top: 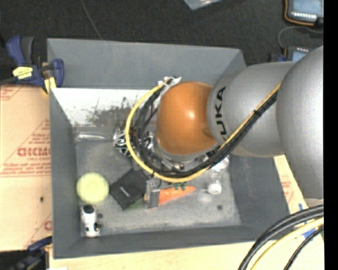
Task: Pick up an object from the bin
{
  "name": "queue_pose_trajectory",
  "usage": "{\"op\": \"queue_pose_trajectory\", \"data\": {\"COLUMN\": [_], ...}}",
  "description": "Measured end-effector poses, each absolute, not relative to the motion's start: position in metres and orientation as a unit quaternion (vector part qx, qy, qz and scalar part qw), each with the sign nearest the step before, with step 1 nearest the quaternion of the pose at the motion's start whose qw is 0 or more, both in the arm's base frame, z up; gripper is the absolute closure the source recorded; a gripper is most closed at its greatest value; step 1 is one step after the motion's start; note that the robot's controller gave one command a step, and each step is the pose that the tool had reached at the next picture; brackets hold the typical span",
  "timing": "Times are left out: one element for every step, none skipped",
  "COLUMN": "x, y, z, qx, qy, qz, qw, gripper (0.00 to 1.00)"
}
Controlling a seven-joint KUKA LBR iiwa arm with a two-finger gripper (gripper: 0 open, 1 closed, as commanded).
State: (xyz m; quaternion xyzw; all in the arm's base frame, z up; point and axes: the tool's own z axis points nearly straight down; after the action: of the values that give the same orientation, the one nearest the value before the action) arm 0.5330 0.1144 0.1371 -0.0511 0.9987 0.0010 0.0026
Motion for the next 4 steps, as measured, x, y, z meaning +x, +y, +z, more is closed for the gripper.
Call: {"op": "queue_pose_trajectory", "data": {"x": [0.516, 0.530, 0.530, 0.528], "y": [0.076, 0.060, 0.060, 0.060], "z": [0.079, 0.071, 0.071, 0.075], "qx": [-0.116, -0.077, -0.077, -0.077], "qy": [0.993, 0.997, 0.997, 0.997], "qz": [0.001, 0.002, 0.002, 0.002], "qw": [0.004, 0.005, 0.005, 0.003], "gripper": [0.00, 1.00, 1.00, 1.00]}}
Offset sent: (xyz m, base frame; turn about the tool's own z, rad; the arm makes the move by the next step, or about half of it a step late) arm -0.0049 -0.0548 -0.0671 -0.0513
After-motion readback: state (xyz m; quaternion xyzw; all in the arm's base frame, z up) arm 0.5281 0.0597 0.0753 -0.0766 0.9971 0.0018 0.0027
